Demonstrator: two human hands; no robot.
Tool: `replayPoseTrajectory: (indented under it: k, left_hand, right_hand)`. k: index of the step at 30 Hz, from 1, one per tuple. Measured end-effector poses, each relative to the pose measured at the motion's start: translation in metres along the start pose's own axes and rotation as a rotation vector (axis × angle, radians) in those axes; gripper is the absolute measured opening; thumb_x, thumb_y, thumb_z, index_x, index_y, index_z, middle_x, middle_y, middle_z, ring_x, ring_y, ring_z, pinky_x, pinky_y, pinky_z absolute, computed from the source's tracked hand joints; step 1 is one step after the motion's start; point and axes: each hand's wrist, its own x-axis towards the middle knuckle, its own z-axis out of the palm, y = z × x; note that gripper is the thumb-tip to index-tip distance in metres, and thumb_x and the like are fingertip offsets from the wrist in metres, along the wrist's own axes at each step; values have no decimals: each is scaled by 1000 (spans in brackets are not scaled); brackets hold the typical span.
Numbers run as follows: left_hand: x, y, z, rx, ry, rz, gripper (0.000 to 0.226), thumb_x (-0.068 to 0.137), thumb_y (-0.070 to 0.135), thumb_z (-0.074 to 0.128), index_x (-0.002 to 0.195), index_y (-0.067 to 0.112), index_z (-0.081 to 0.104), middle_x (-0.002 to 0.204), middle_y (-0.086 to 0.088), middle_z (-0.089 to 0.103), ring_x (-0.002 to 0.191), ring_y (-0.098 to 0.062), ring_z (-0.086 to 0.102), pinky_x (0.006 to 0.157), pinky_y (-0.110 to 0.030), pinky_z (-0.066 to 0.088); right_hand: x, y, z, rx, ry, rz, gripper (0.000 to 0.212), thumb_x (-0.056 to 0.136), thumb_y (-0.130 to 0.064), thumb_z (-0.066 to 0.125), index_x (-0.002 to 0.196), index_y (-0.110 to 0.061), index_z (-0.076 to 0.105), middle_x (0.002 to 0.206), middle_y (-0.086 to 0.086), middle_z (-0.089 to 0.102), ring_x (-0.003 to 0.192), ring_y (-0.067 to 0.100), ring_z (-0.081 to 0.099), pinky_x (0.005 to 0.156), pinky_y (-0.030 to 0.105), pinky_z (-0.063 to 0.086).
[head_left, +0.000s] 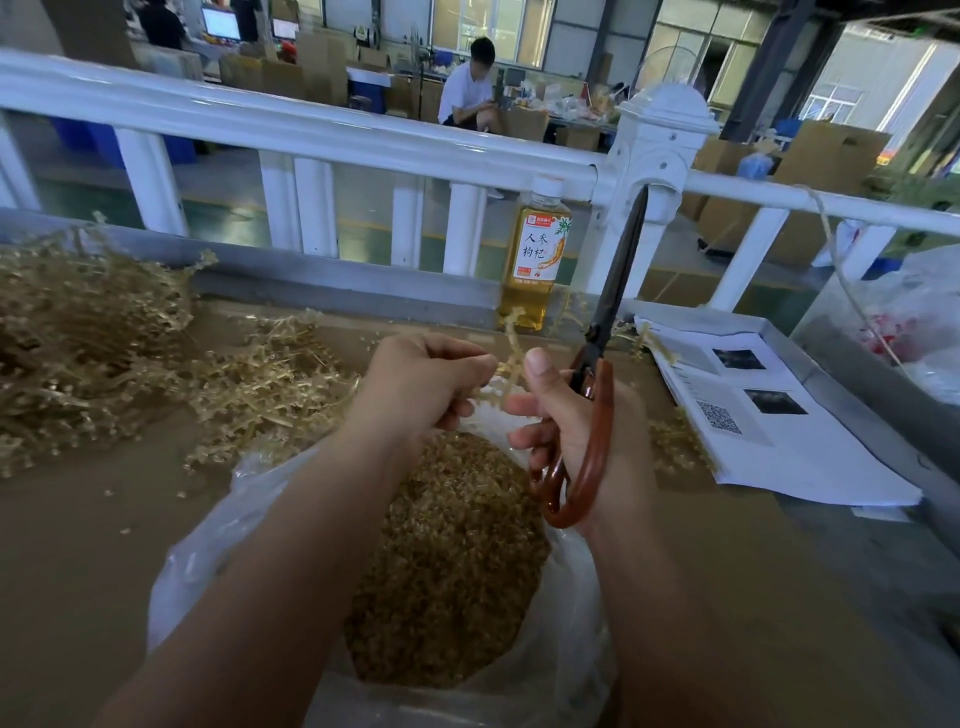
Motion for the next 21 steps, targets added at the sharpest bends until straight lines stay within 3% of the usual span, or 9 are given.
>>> replayPoseTrajectory:
  k: [4,10,13,16,21]
  left_hand:
    - [13,3,18,-22,-22,-23,4,80,5,69,80,7,65,48,4,59,33,-3,44,35,-14,36]
    - [28,-1,33,8,46,-25,13,82,11,69,70,13,63,59,-2,60,35,-3,48,38,-16,40]
    - [24,-1,42,-110,-129,-86,15,88,20,62,83,6,65,72,-8,64,58,-12,61,60,-25,55]
    - [19,-3,46,-179,-237,-147,23,97,17,47,94,1,63,80,-9,63,74,-21,60,78,-34,53]
    - [14,1,37,-51,-215,-96,26,96,4,44,117,0,59,94,-14,64,71,-18,62,64,-27,54]
  right_hand:
    - [2,-1,-4,-12,49,-23,49,57,-46,66,86,-7,56,56,-3,69,36,9,56,32,14,37]
    - [7,-4,-12,-33,99,-46,60,52,-52,64,89,-6,57,58,-4,69,37,8,57,32,14,36]
    - [7,-4,-14,-25,92,-46,59,51,-53,63,89,-8,57,57,-4,69,37,7,56,32,14,35]
    - [6,-4,-14,-30,86,-55,63,52,-52,64,93,-5,57,58,-2,69,38,8,57,32,15,36]
    - [6,-5,-14,-27,81,-47,59,53,-52,64,91,-6,57,57,-3,69,37,7,56,32,14,35]
